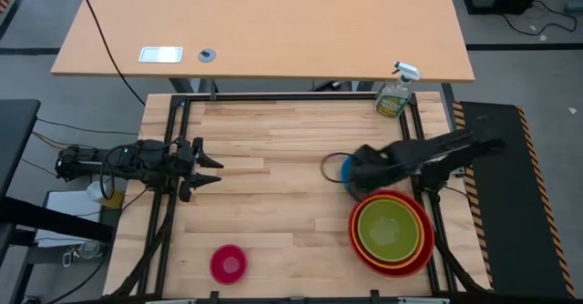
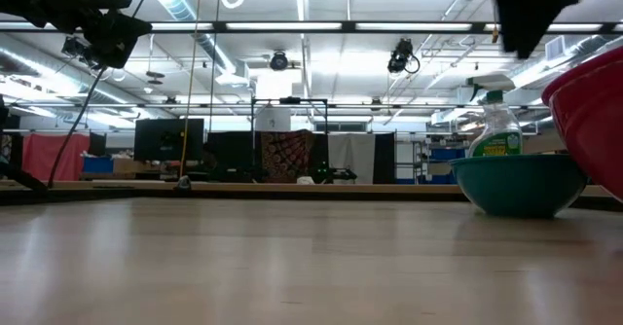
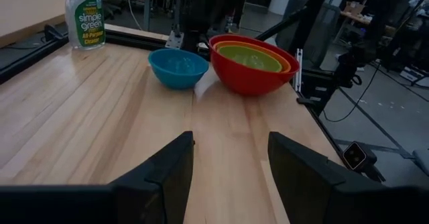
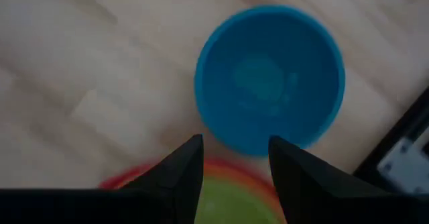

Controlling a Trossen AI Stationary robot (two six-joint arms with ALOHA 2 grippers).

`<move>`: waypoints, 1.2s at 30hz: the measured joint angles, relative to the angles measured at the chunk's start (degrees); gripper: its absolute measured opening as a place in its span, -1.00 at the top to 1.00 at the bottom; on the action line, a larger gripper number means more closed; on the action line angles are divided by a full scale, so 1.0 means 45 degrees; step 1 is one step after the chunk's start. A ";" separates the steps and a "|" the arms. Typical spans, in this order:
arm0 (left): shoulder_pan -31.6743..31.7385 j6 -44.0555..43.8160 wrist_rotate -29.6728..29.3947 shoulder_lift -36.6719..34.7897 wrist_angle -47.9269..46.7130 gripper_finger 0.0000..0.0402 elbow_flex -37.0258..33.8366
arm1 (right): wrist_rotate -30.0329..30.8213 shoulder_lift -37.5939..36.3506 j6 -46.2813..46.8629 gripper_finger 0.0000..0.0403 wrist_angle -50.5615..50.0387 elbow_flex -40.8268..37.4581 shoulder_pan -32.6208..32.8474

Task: Nest bowls inside each other
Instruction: Stack the blue bowl on top of the green bowl

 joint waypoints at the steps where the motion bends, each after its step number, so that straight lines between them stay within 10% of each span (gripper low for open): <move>1: 0.0003 0.0000 0.0000 0.0000 0.0004 0.03 0.0000 | 0.0064 0.0426 -0.0426 0.13 0.0131 0.0003 -0.0298; 28: 0.0000 -0.0005 0.0000 -0.0005 -0.0199 0.03 0.0000 | -0.2039 0.6181 -0.2664 -0.10 0.2055 0.0003 -0.2964; 36: 0.0005 -0.0005 0.0000 -0.0005 -0.0209 0.03 0.0000 | -0.1862 0.6940 -0.2981 0.20 0.2113 0.0013 -0.3012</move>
